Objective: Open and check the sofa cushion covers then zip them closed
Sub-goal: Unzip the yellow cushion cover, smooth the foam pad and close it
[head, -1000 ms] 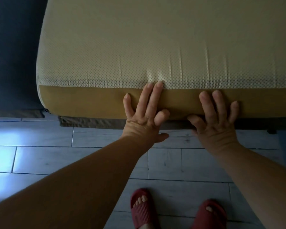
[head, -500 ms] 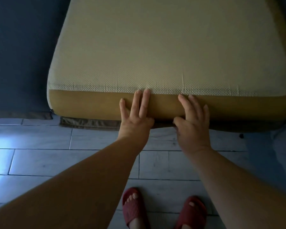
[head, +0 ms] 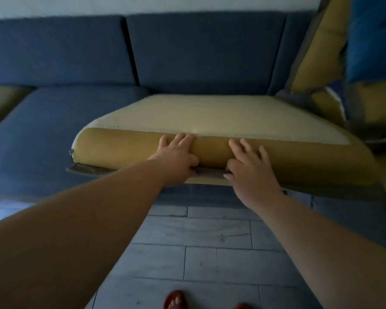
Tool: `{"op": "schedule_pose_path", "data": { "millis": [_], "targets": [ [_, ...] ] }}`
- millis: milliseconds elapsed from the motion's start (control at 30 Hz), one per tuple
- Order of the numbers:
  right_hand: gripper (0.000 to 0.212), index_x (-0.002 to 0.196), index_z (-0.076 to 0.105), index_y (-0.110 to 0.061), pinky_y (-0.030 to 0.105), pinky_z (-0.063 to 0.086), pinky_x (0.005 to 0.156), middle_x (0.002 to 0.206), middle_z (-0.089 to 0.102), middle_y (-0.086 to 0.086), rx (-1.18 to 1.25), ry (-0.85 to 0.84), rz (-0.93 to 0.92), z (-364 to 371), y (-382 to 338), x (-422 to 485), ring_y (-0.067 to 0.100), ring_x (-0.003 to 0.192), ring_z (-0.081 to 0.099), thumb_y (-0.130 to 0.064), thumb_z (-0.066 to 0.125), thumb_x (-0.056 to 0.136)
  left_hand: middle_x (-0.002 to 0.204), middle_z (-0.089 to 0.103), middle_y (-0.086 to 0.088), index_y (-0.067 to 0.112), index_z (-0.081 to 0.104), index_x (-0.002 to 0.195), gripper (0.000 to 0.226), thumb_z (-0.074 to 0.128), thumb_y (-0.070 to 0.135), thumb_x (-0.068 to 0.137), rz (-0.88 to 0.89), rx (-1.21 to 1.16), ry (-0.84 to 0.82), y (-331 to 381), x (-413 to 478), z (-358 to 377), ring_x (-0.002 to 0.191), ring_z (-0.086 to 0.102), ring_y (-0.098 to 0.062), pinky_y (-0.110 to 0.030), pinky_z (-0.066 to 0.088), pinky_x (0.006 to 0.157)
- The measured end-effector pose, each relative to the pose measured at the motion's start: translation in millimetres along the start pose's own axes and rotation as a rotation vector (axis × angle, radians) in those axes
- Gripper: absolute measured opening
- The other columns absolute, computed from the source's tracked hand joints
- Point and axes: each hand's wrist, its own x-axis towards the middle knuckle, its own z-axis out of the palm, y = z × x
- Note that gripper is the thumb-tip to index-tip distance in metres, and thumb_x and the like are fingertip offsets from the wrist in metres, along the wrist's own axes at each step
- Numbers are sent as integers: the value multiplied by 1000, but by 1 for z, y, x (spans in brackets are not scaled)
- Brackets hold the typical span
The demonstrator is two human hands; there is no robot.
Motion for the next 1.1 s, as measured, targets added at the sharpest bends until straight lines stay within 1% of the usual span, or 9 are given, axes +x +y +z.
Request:
{"op": "schedule_pose_path", "data": {
  "millis": [100, 200, 333, 467, 567, 633, 733, 833, 1100],
  "targets": [
    [20, 100, 62, -22, 49, 10, 119, 160, 25, 3, -15, 30, -58, -80, -6, 8, 24, 149, 17, -36, 47, 99, 156, 13, -5, 29, 60, 113, 27, 51, 45, 94, 12, -10, -92, -7, -20, -91, 141, 16, -32, -56, 14, 115],
    [20, 107, 62, -21, 44, 15, 120, 153, 40, -2, -15, 120, -82, -154, -8, 19, 17, 144, 32, -32, 48, 99, 142, 35, -4, 24, 57, 120, 34, 54, 43, 92, 0, -95, -47, -15, -33, -167, 116, 46, -27, -42, 39, 101],
    [18, 105, 58, -23, 42, 24, 118, 120, 65, -5, -41, 255, -32, -220, -7, 43, 15, 112, 60, -33, 44, 101, 106, 56, 7, 30, 60, 110, 20, 55, 38, 93, 46, -182, 106, -29, -40, -238, 97, 54, -17, -36, 44, 87],
    [28, 126, 50, -23, 38, 31, 111, 124, 59, -4, 65, 275, 110, -238, 1, 71, 16, 115, 54, -36, 39, 103, 97, 56, 4, 31, 50, 94, 7, 47, 36, 98, -26, -223, 296, -27, -27, -248, 86, 54, -18, -36, 44, 77],
    [28, 126, 44, -22, 41, 28, 111, 121, 55, -2, 140, 256, 232, -235, 7, 93, 19, 119, 50, -36, 42, 102, 113, 53, 2, 28, 44, 103, 12, 42, 40, 99, -75, -220, 486, -27, -8, -232, 105, 53, -22, -39, 35, 97],
    [41, 139, 34, -22, 45, 13, 119, 142, 44, 0, 113, 212, 247, -229, 13, 106, 21, 141, 31, -38, 40, 102, 133, 47, 2, 25, 40, 127, 43, 45, 53, 95, -106, -292, 490, -30, -1, -227, 124, 43, -23, -40, 25, 110],
    [52, 150, 19, -29, 49, 4, 121, 159, 25, -5, 99, 188, 233, -230, 18, 127, 16, 150, 11, -43, 34, 103, 155, 25, 4, 28, 17, 148, 75, 40, 68, 89, -91, -223, 464, -47, 15, -228, 142, 23, -18, -40, 14, 117],
    [53, 154, 10, -34, 50, 5, 121, 162, 16, -8, -13, 162, 204, -234, 25, 154, 17, 150, 9, -43, 27, 104, 160, 13, 6, 34, 8, 151, 72, 28, 68, 92, -67, -153, 465, -63, 42, -236, 146, 12, -16, -44, 10, 119],
    [50, 154, 15, -33, 50, 10, 120, 161, 22, -7, -115, 129, 220, -249, 48, 231, 17, 149, 16, -44, 22, 105, 157, 23, 6, 37, 8, 151, 68, 21, 68, 92, -94, -131, 476, -103, 106, -272, 144, 19, -17, -44, 14, 117]
  ]
}}
